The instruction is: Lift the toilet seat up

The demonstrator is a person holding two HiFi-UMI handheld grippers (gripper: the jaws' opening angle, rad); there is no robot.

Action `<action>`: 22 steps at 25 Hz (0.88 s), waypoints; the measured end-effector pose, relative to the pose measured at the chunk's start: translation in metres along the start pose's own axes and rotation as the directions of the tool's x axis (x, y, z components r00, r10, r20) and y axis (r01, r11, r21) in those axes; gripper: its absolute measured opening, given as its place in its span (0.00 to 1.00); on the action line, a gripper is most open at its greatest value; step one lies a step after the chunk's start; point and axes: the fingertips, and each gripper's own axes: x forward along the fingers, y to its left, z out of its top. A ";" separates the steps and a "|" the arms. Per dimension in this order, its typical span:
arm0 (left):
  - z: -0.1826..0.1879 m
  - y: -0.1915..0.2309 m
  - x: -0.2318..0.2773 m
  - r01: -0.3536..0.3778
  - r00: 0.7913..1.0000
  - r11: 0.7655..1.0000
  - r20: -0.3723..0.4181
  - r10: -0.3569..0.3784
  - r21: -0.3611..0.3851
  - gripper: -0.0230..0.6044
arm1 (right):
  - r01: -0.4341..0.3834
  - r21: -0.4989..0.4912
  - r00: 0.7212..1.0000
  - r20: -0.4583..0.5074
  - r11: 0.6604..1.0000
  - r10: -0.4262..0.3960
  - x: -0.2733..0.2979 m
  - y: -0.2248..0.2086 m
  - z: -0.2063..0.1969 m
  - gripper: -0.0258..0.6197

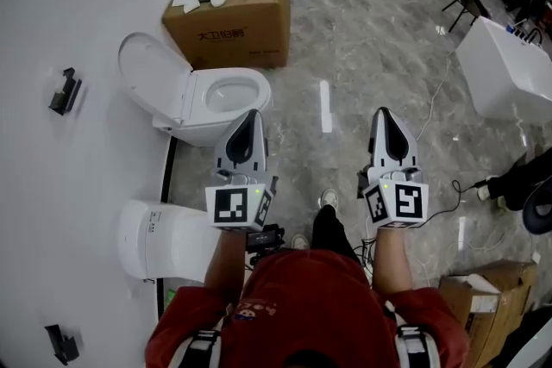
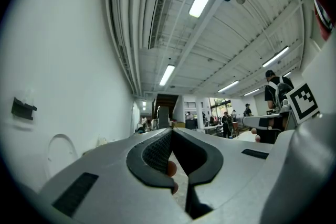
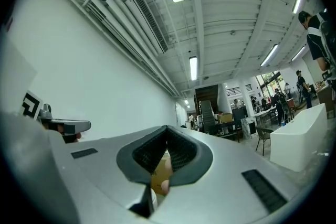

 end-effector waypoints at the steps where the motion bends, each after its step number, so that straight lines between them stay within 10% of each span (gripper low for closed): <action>1: -0.001 -0.001 0.007 -0.001 1.000 1.000 -0.001 0.001 0.001 0.05 | -0.005 0.010 1.000 -0.002 1.000 0.005 0.006 -0.004 -0.002 0.06; 22: -0.023 -0.027 0.203 -0.028 0.999 0.999 -0.022 0.027 -0.028 0.05 | -0.043 0.038 0.999 -0.018 0.998 0.044 0.164 -0.126 -0.030 0.06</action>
